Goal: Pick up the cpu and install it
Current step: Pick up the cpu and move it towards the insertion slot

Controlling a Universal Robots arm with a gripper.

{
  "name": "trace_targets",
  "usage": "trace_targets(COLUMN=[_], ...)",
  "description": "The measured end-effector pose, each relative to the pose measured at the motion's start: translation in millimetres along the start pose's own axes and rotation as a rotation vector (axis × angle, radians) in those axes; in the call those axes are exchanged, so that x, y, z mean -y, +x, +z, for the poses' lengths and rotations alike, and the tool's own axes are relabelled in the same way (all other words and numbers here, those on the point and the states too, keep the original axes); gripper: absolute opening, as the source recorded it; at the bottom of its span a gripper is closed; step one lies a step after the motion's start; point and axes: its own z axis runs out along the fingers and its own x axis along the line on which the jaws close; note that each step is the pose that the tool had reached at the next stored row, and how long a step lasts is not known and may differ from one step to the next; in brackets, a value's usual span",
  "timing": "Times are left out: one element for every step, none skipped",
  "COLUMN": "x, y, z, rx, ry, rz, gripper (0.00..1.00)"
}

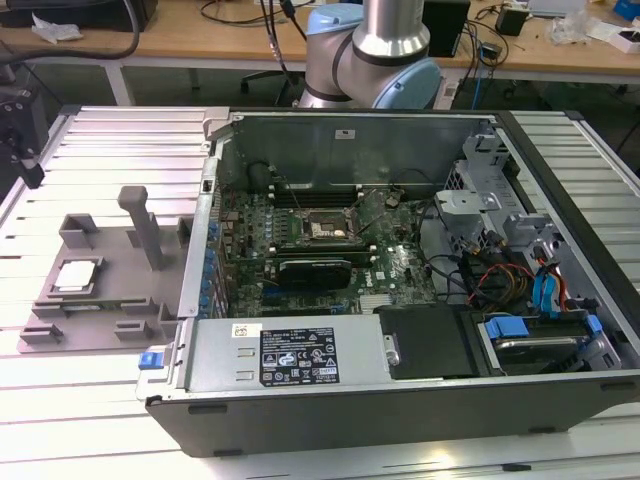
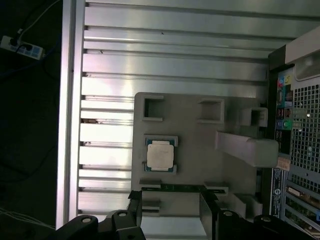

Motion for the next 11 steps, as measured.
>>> trace_targets(x=[0.0, 0.0, 0.0, -0.1, -0.1, -0.1, -0.1, -0.2, -0.2, -0.2, -0.2], y=[0.0, 0.0, 0.0, 0.1, 0.1, 0.1, 0.1, 0.2, 0.2, 0.2, 0.2], z=[0.6, 1.6, 2.2, 3.4, 4.4, 5.3, 5.9, 6.8, 7.5, 8.1, 8.8], rx=[0.0, 0.0, 0.0, 0.0, 0.0, 0.0, 0.0, 0.0, 0.0, 0.0, 0.0], ry=[0.0, 0.0, 0.0, 0.0, 0.0, 0.0, 0.0, 0.0, 0.0, 0.0, 0.0], rz=[0.0, 0.0, 0.0, 0.0, 0.0, 0.0, 0.0, 0.0, 0.0, 0.0, 0.0], gripper=[0.57, 0.57, 0.57, 0.57, 0.57, 0.57, 0.57, 0.57, 0.57, 0.57, 0.57])
